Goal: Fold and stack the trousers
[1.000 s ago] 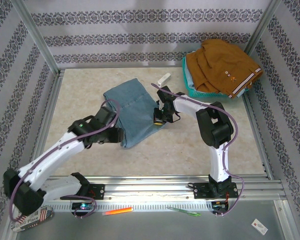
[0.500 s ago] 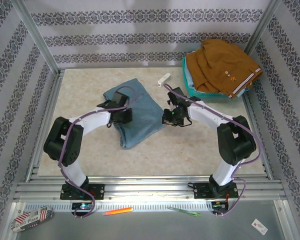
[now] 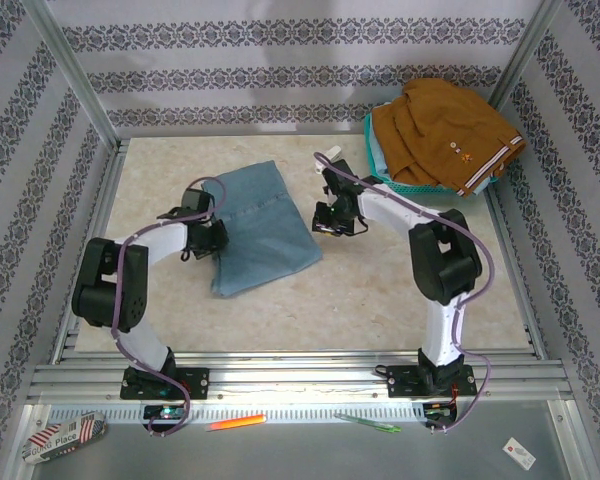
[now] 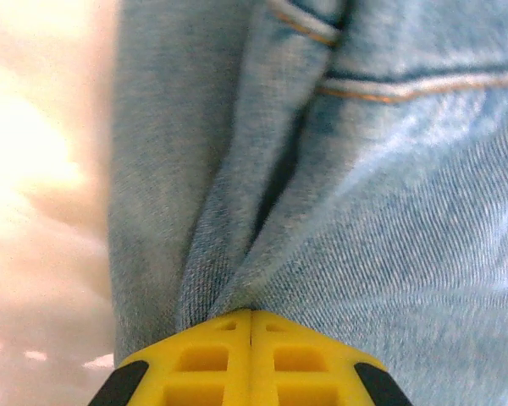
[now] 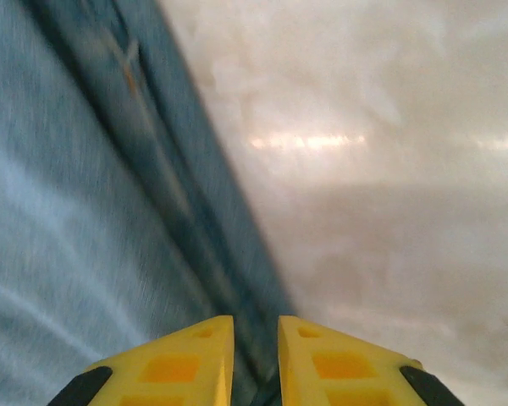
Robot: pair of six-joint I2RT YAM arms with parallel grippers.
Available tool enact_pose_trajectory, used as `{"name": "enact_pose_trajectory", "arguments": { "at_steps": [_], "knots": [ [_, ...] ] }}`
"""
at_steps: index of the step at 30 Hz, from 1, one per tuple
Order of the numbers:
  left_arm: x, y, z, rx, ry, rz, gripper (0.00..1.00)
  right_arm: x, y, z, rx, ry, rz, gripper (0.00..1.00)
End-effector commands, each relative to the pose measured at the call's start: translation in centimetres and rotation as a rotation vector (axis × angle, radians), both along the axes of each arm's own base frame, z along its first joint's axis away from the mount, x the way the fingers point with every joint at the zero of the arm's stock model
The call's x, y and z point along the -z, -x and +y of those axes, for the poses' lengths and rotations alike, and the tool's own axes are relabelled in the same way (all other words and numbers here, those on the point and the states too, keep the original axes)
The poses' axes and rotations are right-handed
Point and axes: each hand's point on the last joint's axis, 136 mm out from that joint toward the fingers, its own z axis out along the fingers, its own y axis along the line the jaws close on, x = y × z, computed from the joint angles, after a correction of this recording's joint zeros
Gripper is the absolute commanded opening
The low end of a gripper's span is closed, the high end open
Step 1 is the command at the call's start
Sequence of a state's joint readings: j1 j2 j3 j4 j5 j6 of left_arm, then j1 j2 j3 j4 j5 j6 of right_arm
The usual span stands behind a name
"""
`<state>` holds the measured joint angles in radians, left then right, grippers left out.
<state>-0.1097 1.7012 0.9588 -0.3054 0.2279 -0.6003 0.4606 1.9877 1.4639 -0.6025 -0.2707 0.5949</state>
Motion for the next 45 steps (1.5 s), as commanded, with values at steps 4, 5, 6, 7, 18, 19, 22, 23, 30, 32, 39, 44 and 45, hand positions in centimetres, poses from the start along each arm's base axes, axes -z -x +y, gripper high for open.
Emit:
{"name": "enact_pose_trajectory", "arguments": {
  "at_steps": [4,5,6,7,18,19,22,23,30,32,39,44,45],
  "knots": [
    [0.9,-1.3,2.9,-0.042,-0.064,0.071,0.00,4.1,3.4,3.6,-0.065,0.000,0.090,0.16],
    [0.9,-2.2,3.0,-0.032,-0.079,0.079,0.00,4.2,4.3,4.8,-0.086,-0.014,0.095,0.16],
    [1.1,-3.0,3.4,-0.026,-0.100,0.092,0.00,4.2,5.1,6.0,-0.100,-0.031,0.100,0.16],
    [1.1,-4.1,4.1,-0.018,-0.129,0.104,0.00,4.1,6.0,7.6,-0.116,-0.065,0.100,0.15],
    [-7.2,-14.8,11.3,-0.069,-0.170,-0.057,0.26,1.6,12.5,21.1,-0.182,-0.351,0.142,0.14],
    [-8.7,-14.8,11.3,-0.070,-0.168,-0.077,0.40,1.3,12.2,20.3,-0.178,-0.339,0.127,0.14],
    [-13.4,-13.8,9.5,-0.061,-0.104,-0.174,0.62,-0.5,11.5,16.6,-0.154,-0.329,0.086,0.16],
    [-14.2,-12.9,8.0,-0.054,-0.067,-0.192,0.62,-1.0,11.2,14.6,-0.132,-0.306,0.068,0.16],
    [-10.0,-3.9,-7.8,0.193,-0.086,-0.150,0.70,-3.6,9.1,-0.6,0.110,-0.208,-0.040,0.25],
    [-7.7,-2.2,-9.8,0.211,-0.117,-0.124,0.72,-4.1,9.3,-3.2,0.150,-0.208,-0.055,0.30],
    [-0.3,2.1,-8.9,0.204,-0.174,0.035,0.67,-5.1,10.7,-6.4,0.202,-0.243,-0.074,0.35],
    [1.0,1.9,-1.4,0.084,-0.266,0.106,0.52,-5.6,10.9,-6.4,0.201,-0.270,-0.084,0.35],
    [0.8,1.4,0.5,0.047,-0.263,0.112,0.51,-5.6,10.9,-6.3,0.200,-0.273,-0.083,0.35]
  ]
}}
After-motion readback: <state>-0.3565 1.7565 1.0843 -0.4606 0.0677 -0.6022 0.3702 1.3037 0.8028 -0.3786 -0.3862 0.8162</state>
